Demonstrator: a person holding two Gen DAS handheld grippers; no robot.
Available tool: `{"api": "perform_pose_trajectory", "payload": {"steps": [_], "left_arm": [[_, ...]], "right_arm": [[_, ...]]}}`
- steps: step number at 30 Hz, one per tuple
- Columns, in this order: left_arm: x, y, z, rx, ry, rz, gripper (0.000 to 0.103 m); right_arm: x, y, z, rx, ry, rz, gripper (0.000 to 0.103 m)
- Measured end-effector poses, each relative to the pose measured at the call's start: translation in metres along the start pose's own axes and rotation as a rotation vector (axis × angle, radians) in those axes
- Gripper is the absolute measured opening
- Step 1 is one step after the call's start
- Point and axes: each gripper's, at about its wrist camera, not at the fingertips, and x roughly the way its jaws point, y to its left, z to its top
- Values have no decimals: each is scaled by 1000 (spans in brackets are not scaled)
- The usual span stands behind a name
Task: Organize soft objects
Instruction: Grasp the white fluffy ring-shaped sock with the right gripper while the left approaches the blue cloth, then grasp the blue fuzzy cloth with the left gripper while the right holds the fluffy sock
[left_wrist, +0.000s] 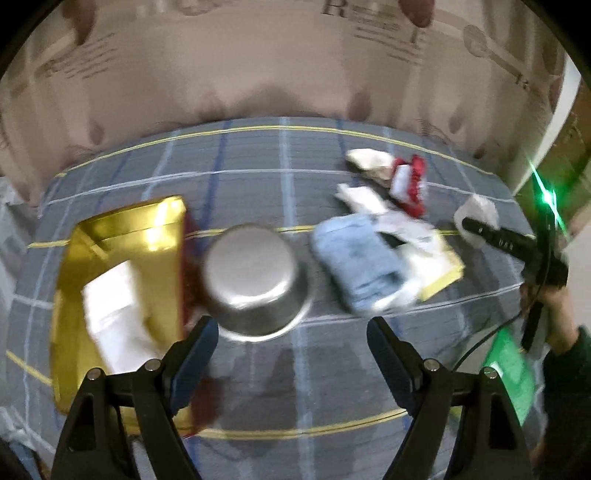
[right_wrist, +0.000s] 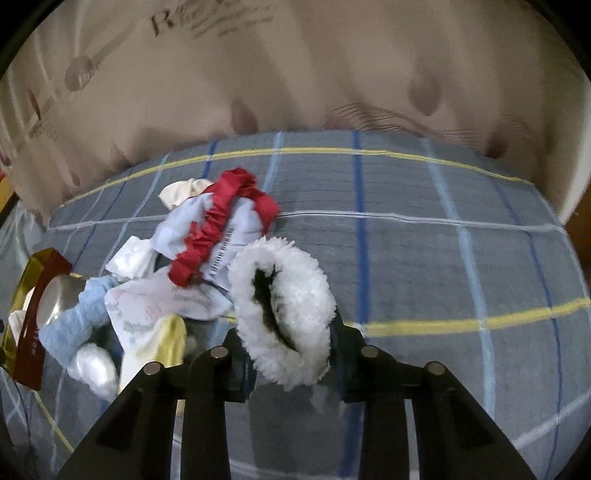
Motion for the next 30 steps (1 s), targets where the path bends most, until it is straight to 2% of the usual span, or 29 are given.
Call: {"api": "perform_pose_trajectory", "payload": {"steps": [5, 11, 14, 23, 28, 29, 30], "left_arm": [[15, -24, 22, -3, 28, -66, 85], [43, -40, 44, -49, 102, -151, 85], [54, -46, 52, -67, 126, -146, 85], [95, -52, 65, -89, 205, -50, 85], [106, -53, 66, -93, 221, -4, 84], [107, -54, 67, -85, 218, 18, 77], [107, -57, 67, -72, 214, 31, 61]], "right_arm": [[-17, -20, -23, 49, -64, -65, 29], [-14, -37, -38, 74, -72, -106, 29], [-9, -40, -43, 92, -73, -92, 29], [-4, -43, -46, 113, -73, -57, 29], [-1, -44, -47, 117, -58, -51, 29], [-1, -44, -47, 117, -57, -50, 29], [0, -44, -47, 119, -56, -48, 29]]}}
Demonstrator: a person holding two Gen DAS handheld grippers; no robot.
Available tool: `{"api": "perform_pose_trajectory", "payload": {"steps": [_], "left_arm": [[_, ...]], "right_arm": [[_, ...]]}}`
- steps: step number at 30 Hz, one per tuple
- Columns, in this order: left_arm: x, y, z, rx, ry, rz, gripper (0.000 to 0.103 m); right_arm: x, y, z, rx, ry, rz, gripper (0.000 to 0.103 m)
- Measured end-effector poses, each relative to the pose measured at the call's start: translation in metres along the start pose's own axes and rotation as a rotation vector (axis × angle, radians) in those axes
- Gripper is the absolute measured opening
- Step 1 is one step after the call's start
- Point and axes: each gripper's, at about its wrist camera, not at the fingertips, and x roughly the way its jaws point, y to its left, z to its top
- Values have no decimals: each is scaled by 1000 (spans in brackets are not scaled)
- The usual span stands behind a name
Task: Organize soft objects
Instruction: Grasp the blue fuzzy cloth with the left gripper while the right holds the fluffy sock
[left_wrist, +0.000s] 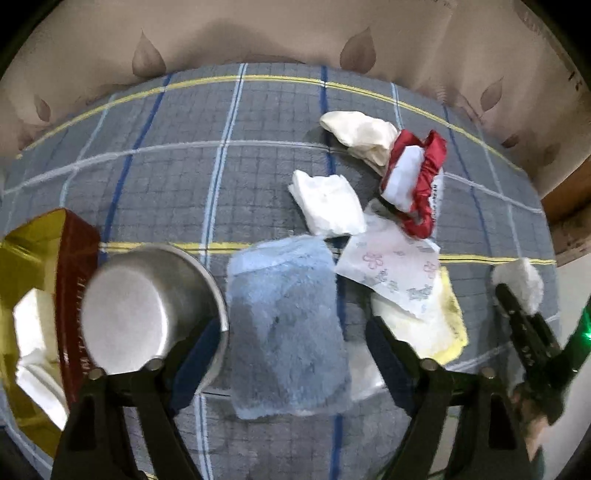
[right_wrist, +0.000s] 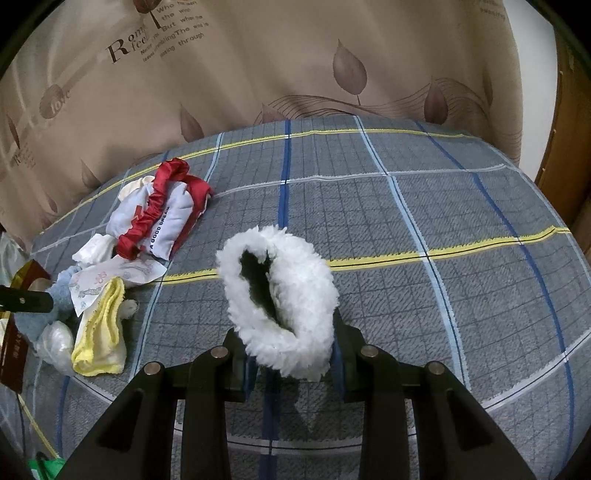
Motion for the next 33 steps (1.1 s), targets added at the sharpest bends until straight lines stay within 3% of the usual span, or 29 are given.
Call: {"api": "perform_pose_trajectory", "payload": {"steps": [2, 4, 6, 14, 33], "left_arm": [[2, -5, 0, 23, 11, 18, 39], [6, -7, 0, 33, 24, 21, 33], [6, -8, -1, 33, 23, 7, 20], [-6, -5, -1, 29, 0, -43, 13], [-53, -3, -10, 52, -54, -113, 12]], "right_arm": [[1, -1, 0, 6, 2, 6, 29], [1, -1, 0, 10, 2, 10, 29], [1, -1, 0, 13, 3, 13, 29], [2, -1, 0, 12, 4, 12, 29], [2, -1, -1, 15, 5, 11, 30]]}}
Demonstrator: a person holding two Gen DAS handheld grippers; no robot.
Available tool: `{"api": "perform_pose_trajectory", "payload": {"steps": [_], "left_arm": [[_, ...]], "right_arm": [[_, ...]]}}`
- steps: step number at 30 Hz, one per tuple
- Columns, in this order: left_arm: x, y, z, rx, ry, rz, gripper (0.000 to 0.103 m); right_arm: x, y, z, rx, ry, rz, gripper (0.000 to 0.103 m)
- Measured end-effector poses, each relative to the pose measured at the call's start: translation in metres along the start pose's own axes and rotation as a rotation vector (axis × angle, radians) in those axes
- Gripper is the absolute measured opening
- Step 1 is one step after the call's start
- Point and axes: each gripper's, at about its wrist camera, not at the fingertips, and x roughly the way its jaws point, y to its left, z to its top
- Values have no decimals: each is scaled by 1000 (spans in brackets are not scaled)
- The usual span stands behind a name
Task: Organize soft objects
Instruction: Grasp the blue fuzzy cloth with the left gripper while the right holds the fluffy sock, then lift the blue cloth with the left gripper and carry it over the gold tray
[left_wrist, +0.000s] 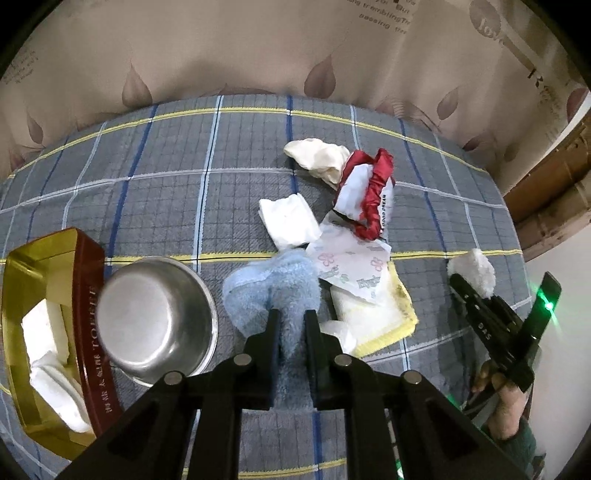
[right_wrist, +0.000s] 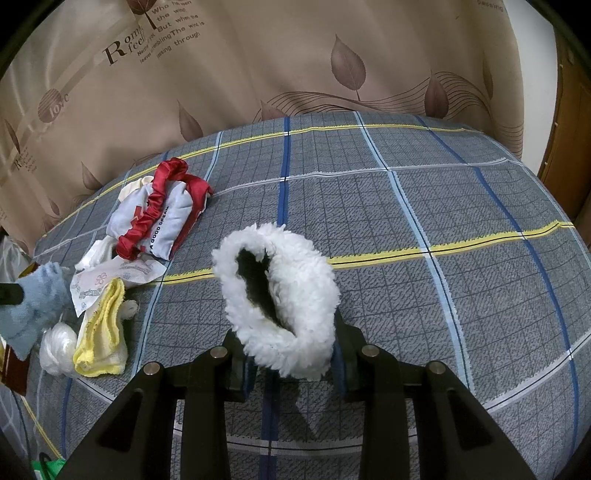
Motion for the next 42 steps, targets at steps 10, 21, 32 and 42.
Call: {"api": "perform_pose_trajectory", "payload": {"steps": [10, 21, 32, 42], "left_arm": [[-30, 9, -6, 3, -33, -14, 12], [-72, 57, -3, -49, -97, 63, 12], [-99, 156, -9, -175, -116, 246, 12], [-83, 232, -14, -282, -83, 328, 12]], "right_arm": [[1, 0, 0, 0, 1, -2, 30], [0, 0, 1, 0, 1, -2, 30], [0, 1, 1, -1, 2, -5, 30], [1, 1, -1, -7, 5, -9, 31]]}}
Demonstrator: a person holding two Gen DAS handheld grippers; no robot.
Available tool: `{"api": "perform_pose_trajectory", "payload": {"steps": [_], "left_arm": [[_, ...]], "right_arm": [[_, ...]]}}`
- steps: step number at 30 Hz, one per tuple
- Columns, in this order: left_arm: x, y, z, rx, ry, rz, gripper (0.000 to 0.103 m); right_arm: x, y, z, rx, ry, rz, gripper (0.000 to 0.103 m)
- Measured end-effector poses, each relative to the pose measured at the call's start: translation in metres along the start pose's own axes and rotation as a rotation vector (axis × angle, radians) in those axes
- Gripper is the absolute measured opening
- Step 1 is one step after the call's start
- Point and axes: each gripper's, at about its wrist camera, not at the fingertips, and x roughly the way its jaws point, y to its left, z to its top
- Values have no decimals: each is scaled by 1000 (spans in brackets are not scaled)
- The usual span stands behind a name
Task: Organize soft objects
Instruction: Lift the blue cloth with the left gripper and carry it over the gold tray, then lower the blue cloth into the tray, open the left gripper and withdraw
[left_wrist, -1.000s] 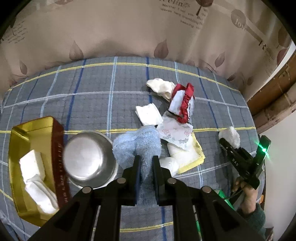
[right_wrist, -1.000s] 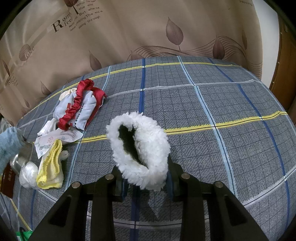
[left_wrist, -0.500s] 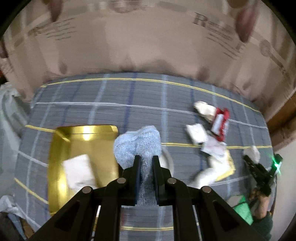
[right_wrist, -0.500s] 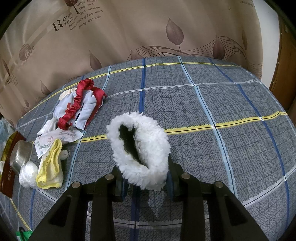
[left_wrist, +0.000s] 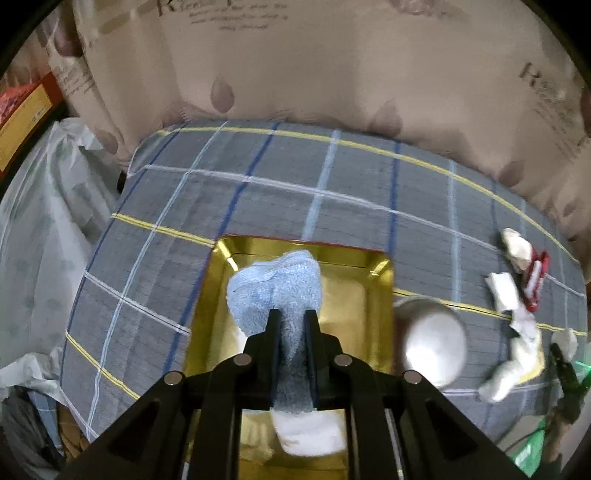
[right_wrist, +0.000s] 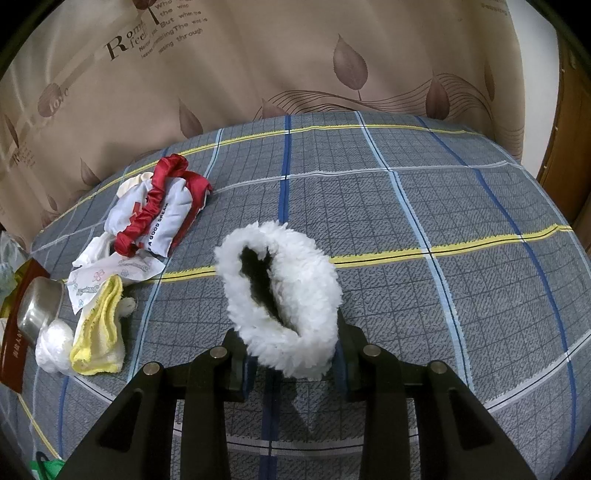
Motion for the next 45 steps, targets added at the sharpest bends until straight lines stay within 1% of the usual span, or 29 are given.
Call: {"api": "perform_pose_trajectory", "payload": {"steps": [6, 11, 20, 22, 24, 26, 29, 34, 38, 41, 45], "left_arm": [[21, 21, 4, -43, 22, 26, 12], [32, 25, 7, -33, 26, 48, 12], [47, 33, 6, -73, 74, 26, 16], [47, 35, 5, -84, 84, 25, 18], [46, 36, 5, -92, 97, 18, 27], [41, 36, 5, -94, 86, 23, 30], [30, 33, 5, -67, 58, 32, 36], [4, 28, -2, -30, 5, 27, 36], [-16, 24, -16, -13, -43, 13, 36], [-27, 22, -34, 6, -74, 13, 36], [-34, 23, -56, 19, -95, 15, 36]], "right_arm": [[0, 0, 0, -1, 1, -1, 31], [0, 0, -1, -4, 1, -4, 31], [1, 1, 0, -9, 3, -8, 31], [0, 1, 0, -11, 4, -9, 31], [0, 1, 0, -10, 4, -10, 31], [0, 0, 0, -12, 5, -11, 31], [0, 0, 0, -13, 5, -13, 31], [0, 0, 0, -15, 6, -15, 31], [0, 2, 1, -22, 8, -22, 32], [0, 2, 1, -32, 11, -32, 32], [1, 3, 2, -36, 11, -36, 32]]}}
